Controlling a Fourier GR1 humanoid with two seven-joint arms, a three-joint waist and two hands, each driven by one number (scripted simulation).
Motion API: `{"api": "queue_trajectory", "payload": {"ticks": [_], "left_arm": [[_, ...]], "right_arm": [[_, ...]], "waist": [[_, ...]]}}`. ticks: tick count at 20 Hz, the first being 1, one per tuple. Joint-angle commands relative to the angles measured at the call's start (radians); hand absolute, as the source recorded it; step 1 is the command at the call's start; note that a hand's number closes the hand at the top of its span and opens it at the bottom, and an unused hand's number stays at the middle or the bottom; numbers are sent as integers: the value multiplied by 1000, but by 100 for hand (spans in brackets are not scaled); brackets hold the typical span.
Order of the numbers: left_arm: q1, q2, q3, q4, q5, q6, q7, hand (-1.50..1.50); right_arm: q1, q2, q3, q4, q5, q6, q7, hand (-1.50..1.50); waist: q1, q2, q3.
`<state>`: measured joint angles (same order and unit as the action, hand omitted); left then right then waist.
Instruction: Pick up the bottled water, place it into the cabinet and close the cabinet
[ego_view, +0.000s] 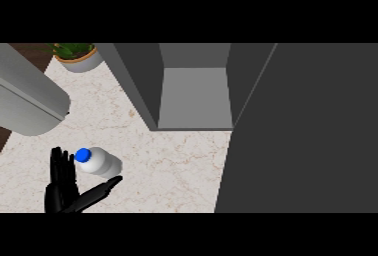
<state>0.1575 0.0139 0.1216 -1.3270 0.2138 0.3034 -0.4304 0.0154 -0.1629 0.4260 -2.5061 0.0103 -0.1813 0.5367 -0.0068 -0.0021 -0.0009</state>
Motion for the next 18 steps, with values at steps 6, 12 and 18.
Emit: {"api": "queue_trajectory", "payload": {"ticks": [6, 12, 18], "left_arm": [[-105, 9, 69, 278, 42, -87, -189, -150], [-145, 16, 106, 379, 81, -150, -260, -150], [-210, -12, 124, 469, 95, -163, -341, -150]], "right_arm": [[56, -39, -41, -180, -10, 9, 45, -150], [48, -39, -27, -203, 18, 4, 91, -150], [102, -70, -35, -242, -15, 11, 52, -150]], "waist": [[-4, 1, 0], [-3, 0, 0], [-13, -1, 1]]}}
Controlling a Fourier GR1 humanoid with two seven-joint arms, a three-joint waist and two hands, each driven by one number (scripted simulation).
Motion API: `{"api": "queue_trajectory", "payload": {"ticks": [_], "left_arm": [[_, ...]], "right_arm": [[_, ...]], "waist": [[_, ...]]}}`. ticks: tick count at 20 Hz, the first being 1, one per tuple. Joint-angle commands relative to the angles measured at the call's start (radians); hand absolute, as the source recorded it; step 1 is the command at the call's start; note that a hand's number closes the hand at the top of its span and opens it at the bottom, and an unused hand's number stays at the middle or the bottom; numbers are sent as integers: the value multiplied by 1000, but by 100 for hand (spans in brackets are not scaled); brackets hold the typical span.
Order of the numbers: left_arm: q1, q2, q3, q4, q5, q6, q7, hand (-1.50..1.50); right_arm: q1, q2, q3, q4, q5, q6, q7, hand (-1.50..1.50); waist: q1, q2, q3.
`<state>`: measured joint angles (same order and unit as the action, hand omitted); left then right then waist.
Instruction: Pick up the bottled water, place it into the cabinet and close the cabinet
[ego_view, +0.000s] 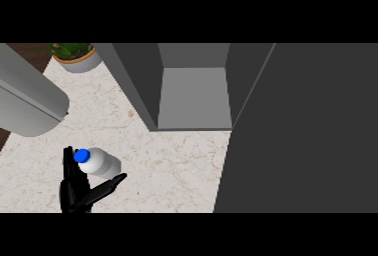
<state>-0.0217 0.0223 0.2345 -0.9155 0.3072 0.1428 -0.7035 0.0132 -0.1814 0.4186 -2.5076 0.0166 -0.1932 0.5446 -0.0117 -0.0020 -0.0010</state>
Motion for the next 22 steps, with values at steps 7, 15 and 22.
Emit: {"api": "queue_trajectory", "payload": {"ticks": [7, 15, 22], "left_arm": [[-151, 5, 73, 235, 70, -95, -102, -150], [-218, -15, 35, 289, 75, -181, -99, 150], [-275, 23, 10, 343, -42, -19, -244, 150]], "right_arm": [[58, -28, 16, -195, 54, -29, 62, -150], [69, -48, -86, -146, -35, 12, -2, -150], [124, -64, -145, -149, -85, 38, -24, -150]], "waist": [[-4, 1, -1], [1, 2, 0], [-4, 3, 0]]}}
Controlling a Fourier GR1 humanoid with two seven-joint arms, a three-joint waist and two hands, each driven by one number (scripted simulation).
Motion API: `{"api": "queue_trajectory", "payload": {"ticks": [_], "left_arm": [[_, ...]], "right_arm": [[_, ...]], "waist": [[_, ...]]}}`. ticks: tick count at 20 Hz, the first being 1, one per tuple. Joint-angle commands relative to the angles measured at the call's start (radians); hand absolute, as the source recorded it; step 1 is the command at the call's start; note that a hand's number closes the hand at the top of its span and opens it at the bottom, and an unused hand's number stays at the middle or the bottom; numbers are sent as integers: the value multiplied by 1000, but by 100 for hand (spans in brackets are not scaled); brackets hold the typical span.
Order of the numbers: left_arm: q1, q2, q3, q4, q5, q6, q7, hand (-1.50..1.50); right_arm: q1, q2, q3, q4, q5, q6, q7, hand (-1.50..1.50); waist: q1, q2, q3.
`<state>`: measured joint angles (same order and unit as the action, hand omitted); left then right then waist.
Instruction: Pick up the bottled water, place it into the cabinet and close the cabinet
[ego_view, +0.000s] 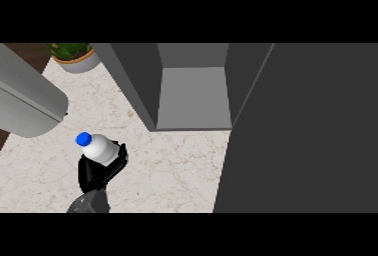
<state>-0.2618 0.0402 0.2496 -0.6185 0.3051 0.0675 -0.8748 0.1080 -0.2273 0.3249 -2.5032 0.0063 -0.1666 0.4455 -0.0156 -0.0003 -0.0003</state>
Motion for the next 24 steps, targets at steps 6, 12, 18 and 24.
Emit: {"api": "queue_trajectory", "payload": {"ticks": [6, 12, 18, 24], "left_arm": [[-113, -7, -75, 38, -63, -28, -14, 150], [-132, -19, -189, 51, -99, -285, 26, 150], [-173, -40, -345, -33, 31, -230, 115, 150], [-238, -39, -414, -130, 145, -148, 254, 150]], "right_arm": [[67, -19, -109, -110, -84, 56, -2, -150], [75, -17, -190, -89, -126, 65, -26, -150], [74, -34, -361, -80, -257, 125, -43, -150], [138, -4, -406, -31, -267, 181, -107, -150]], "waist": [[-5, 0, 0], [-8, 0, 0], [-2, -3, 1], [-8, -7, 2]]}}
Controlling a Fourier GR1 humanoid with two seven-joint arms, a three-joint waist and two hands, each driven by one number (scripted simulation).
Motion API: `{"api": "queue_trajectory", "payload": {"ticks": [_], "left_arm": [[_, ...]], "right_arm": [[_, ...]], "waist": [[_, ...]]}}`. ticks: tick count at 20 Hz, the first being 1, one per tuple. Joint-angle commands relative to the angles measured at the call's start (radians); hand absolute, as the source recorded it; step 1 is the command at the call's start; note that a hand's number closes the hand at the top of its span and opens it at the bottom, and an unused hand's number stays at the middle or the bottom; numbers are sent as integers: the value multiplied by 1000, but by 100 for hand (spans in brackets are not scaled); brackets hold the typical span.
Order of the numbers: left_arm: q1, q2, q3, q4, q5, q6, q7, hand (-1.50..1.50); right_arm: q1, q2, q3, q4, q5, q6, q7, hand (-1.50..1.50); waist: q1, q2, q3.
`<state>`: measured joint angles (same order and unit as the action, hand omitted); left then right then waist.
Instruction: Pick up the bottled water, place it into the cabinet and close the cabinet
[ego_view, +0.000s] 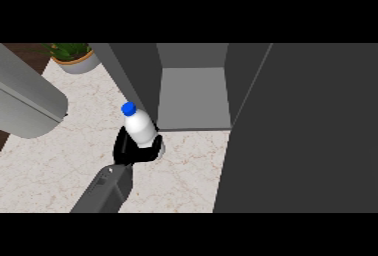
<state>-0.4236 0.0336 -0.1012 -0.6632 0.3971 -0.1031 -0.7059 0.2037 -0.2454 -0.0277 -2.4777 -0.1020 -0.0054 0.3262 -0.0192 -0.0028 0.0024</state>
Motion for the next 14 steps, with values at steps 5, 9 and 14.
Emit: {"api": "queue_trajectory", "payload": {"ticks": [5, 9, 14], "left_arm": [[-96, -31, -152, -116, 117, 122, 103, 150], [-145, -30, -172, -107, 141, 164, 111, 150], [-186, -29, -211, -157, 157, 266, 152, 150]], "right_arm": [[25, 17, -142, 45, -216, 69, -48, -150], [7, 23, -145, 35, -244, 93, -41, -150], [23, 34, -160, 84, -250, 137, -95, -150]], "waist": [[-17, -2, -1], [-43, 0, -1], [-64, -3, 1]]}}
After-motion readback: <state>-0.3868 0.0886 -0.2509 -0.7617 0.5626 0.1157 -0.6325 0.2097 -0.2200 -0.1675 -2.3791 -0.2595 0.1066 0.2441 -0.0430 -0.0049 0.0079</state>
